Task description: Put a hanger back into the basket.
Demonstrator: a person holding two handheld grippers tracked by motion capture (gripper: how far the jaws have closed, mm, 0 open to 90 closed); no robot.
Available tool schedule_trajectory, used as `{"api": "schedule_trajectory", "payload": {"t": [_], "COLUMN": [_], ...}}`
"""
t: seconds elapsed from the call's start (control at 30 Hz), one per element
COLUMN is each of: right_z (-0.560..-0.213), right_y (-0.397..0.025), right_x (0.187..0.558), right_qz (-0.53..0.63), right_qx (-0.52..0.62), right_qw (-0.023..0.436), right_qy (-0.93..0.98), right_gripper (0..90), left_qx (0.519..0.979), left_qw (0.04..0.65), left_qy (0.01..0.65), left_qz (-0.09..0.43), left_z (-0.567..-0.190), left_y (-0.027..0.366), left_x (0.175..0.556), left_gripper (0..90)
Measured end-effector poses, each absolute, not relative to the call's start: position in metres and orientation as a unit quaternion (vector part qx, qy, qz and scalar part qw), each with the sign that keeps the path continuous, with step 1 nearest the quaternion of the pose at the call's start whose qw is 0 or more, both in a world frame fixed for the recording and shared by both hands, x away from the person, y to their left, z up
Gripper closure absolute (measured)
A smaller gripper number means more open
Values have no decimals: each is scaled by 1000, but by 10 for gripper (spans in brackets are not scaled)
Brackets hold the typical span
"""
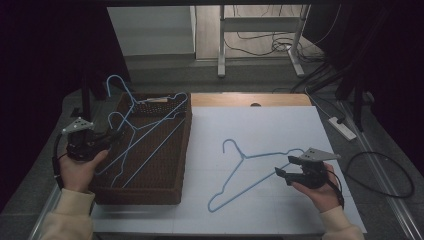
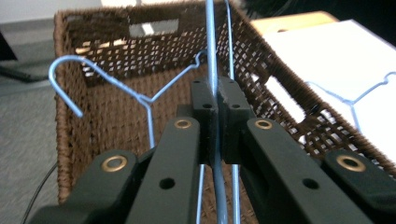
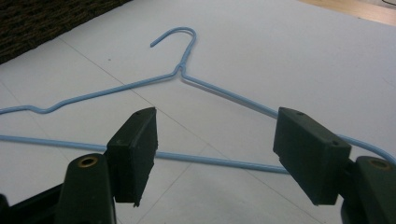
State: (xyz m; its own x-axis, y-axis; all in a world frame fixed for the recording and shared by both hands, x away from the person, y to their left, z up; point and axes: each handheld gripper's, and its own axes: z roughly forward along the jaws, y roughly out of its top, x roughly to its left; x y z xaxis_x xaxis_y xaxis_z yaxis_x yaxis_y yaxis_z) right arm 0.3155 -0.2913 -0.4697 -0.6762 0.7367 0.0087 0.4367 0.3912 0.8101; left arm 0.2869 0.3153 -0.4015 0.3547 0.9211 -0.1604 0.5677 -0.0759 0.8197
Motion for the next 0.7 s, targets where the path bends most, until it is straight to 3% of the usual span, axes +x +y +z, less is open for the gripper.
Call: {"api": "schedule_trajectory", "payload": {"t": [0.7], "right_z": [-472], "right_y": [-290], "right_x": [316], "right_qz": [414], "right_qx": [357], "right_qw": [175], "right_qy": [819], "right_gripper": [312], "left_qx": [730], "left_qw": [367], "left_qy": [557], "left_qz": [152], "left_z": [-436], "left_y": [304], "left_x": [319], "left_gripper": [865]}}
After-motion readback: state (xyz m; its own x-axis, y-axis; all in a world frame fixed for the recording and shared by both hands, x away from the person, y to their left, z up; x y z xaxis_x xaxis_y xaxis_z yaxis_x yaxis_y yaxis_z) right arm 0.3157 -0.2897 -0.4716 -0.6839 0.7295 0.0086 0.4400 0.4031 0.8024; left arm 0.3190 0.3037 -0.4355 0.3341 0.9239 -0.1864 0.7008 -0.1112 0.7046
